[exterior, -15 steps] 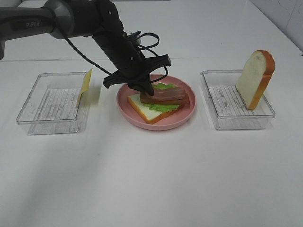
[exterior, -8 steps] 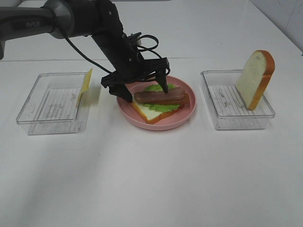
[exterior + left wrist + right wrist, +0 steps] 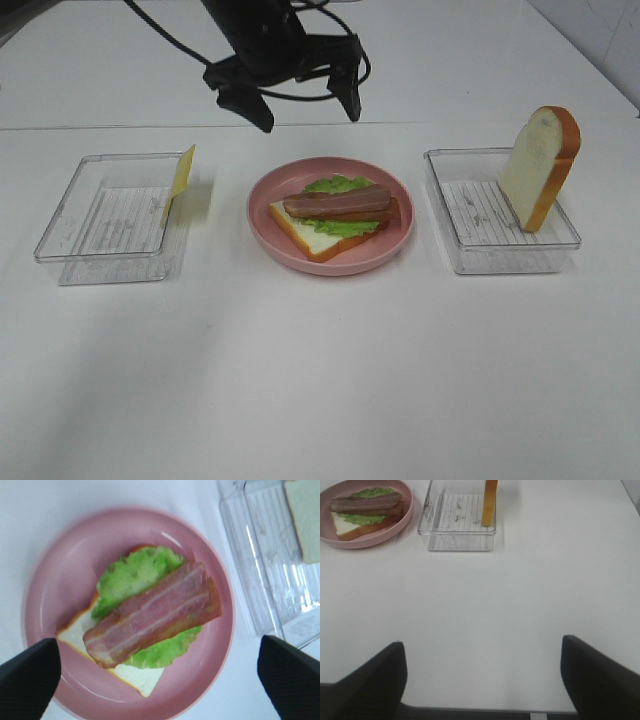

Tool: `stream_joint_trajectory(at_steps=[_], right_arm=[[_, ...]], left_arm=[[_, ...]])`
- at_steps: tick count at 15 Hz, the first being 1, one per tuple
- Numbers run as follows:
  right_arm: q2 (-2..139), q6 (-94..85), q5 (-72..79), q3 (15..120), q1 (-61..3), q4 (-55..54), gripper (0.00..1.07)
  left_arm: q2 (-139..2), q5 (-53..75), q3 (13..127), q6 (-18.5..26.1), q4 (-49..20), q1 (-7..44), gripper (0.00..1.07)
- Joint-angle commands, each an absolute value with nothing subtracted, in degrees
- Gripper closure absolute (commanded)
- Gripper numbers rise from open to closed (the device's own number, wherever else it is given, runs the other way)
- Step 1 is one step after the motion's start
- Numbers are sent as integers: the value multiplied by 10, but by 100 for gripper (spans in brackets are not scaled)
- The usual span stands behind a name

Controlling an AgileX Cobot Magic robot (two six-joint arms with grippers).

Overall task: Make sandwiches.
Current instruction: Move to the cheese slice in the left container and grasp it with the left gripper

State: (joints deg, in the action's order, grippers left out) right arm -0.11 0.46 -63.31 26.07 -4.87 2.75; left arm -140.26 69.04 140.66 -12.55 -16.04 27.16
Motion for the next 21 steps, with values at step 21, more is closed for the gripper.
stream_joint_trajectory(at_steps=[21], right_arm=[[-20, 0, -628, 258, -45, 28, 26]], left_arm=[[-1287, 693, 1148, -133, -34, 178, 4]])
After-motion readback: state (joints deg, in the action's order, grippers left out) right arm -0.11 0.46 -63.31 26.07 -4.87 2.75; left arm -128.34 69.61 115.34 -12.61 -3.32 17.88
